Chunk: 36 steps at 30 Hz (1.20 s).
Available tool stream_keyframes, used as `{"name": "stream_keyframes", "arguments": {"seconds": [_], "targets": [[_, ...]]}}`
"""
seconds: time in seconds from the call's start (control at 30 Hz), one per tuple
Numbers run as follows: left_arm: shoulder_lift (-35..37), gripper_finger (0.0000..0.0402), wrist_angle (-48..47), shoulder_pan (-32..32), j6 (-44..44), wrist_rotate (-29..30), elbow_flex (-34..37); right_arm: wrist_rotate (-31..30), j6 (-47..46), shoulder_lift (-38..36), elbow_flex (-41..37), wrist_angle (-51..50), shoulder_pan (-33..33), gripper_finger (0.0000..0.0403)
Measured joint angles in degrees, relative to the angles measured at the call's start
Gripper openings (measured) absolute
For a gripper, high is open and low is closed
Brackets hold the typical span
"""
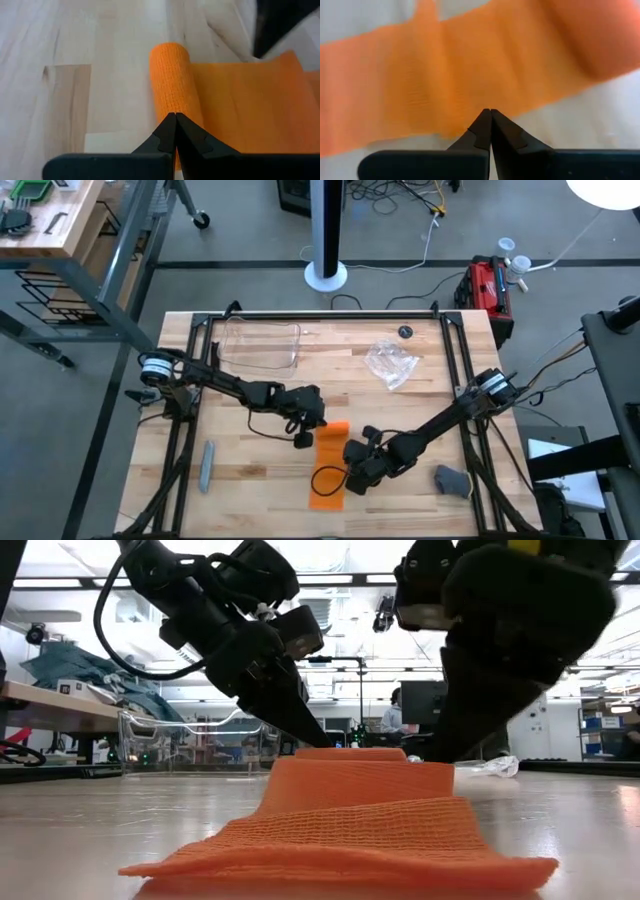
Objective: Roll bandage
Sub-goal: Roll the orange bandage
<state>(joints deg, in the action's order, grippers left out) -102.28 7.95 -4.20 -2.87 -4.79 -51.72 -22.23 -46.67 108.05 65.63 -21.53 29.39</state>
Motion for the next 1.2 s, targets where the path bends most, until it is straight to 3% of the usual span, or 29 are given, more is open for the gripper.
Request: {"name": "stream_keyframes", "arguments": {"seconds": [0.13,0.47,0.83,1.2], "targets": [[0.0,0.0,-0.3,-0.4,0.0,-0.5,0.0,-3.3,-0.1,-0.1,1.6,-4.2,-0.3,0.0],[0.1,0.0,-0.5,-1.6,0.9,-0.7,0.0,-7.4,0.2,-2.3,-2.0,-2.6,-0.7,0.0],[0.1,0.0,-0.3,-2.2,0.9,-0.8,-0.1,-7.1,-2.2,-12.4,-14.6,8.1,-4.4,0.0],[0.1,0.0,0.0,-2.6,0.9,-0.9,-0.1,-4.8,0.8,-11.5,-19.1,19.7,-9.2,0.0]]}}
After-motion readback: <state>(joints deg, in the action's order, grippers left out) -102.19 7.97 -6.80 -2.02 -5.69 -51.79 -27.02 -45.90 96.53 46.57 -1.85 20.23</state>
